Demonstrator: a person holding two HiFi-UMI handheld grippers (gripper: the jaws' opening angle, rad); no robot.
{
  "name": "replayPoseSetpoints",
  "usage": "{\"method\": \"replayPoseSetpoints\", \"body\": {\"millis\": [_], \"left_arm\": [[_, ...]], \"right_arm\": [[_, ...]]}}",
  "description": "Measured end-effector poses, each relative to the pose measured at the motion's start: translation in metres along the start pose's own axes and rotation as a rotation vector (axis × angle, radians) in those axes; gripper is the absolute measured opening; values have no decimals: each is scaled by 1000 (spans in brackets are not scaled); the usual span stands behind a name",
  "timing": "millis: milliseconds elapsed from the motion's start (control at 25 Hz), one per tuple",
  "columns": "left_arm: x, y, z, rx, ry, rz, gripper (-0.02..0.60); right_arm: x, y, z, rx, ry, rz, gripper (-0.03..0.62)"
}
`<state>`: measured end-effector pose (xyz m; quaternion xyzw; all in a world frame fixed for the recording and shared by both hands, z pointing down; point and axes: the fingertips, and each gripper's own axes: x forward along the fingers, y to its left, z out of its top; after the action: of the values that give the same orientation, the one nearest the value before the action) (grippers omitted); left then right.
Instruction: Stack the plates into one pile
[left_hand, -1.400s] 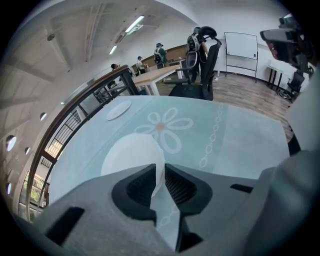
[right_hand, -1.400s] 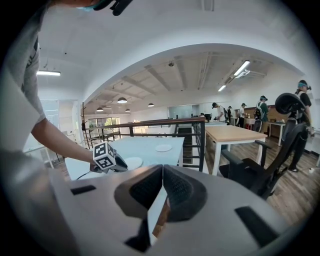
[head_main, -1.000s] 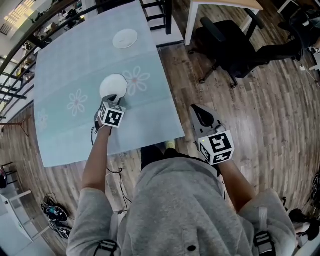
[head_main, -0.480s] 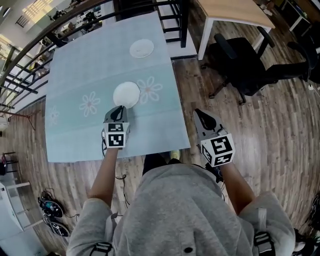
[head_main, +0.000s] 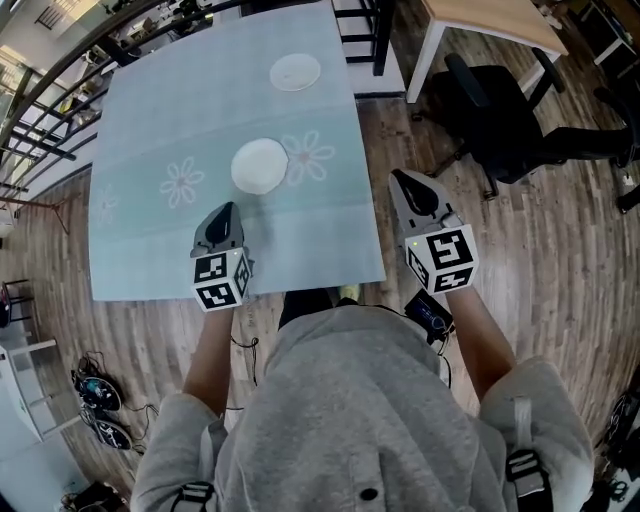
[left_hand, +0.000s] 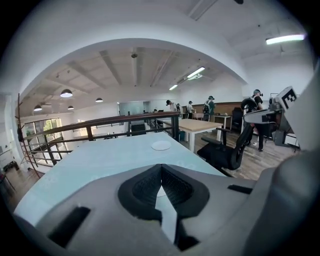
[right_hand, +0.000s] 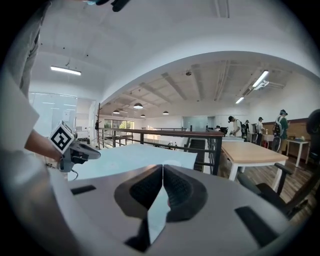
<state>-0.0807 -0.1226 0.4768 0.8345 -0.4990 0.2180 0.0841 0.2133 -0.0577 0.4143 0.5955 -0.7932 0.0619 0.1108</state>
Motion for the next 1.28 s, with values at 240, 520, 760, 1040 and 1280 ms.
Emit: {"method": "replayPoseSetpoints", "body": {"millis": [240,520,760,1040,1280], "left_arm": [[3,24,20,-11,-78,53,20],[31,68,14,-59,-66,62,20],[62,110,10,-60,-63,95,20],[100,150,6,-37,-64,117,20],[150,188,-15,-51,-53,113,20]], "right_arm": [[34,-8,13,-59,-8,9,28],[89,-3,45,-205,17,14,29],[148,1,47,-270,66,44,36],[222,2,45,-335,116,57,106],[296,5,17,-427,198,73,106]]}}
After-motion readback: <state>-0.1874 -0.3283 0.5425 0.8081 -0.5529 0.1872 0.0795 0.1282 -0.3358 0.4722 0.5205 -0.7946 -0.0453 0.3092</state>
